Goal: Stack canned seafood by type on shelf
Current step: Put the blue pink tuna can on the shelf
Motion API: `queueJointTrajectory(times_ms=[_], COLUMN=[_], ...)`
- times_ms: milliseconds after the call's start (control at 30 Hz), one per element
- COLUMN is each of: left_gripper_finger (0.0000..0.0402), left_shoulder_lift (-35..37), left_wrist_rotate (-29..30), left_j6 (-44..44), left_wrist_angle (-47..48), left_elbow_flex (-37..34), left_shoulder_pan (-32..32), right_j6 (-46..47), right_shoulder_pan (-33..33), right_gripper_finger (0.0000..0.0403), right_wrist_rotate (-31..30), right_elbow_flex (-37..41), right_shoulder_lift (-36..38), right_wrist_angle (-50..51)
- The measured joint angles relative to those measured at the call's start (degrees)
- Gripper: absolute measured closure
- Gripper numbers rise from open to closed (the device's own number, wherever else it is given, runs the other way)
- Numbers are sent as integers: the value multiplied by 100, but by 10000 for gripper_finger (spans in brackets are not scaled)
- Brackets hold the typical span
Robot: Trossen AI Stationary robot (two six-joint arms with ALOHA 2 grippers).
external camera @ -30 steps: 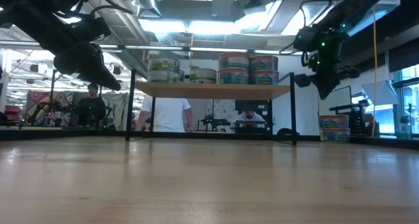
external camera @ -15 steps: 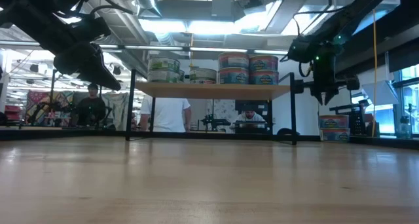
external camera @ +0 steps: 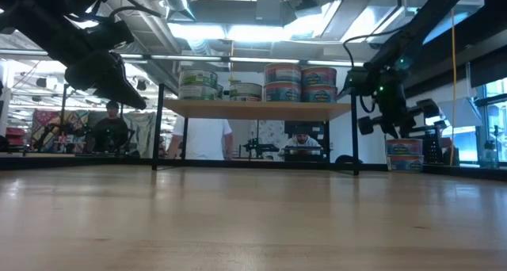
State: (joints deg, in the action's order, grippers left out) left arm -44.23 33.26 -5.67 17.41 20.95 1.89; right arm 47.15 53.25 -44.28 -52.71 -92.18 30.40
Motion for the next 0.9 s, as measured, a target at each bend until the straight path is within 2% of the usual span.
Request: queueJointTrajectory(times_ms=[400, 900], left_gripper_finger=[199, 198], left_shoulder_lift=[0, 0], left_wrist_rotate=[-2, -4], left_j6=[-29, -124], left_wrist_angle=[-2, -2], left_elbow_flex=[0, 0], left_shoulder_pan=[0, 2], right_j6=[-1009, -706], right_shoulder_pan=[-141, -855], right_gripper_finger=[361, 361], right_wrist_rotate=[475, 784], right_elbow_flex=[-58, -20], right_shoulder_lift=[46, 427], right_wrist_angle=[965, 2642])
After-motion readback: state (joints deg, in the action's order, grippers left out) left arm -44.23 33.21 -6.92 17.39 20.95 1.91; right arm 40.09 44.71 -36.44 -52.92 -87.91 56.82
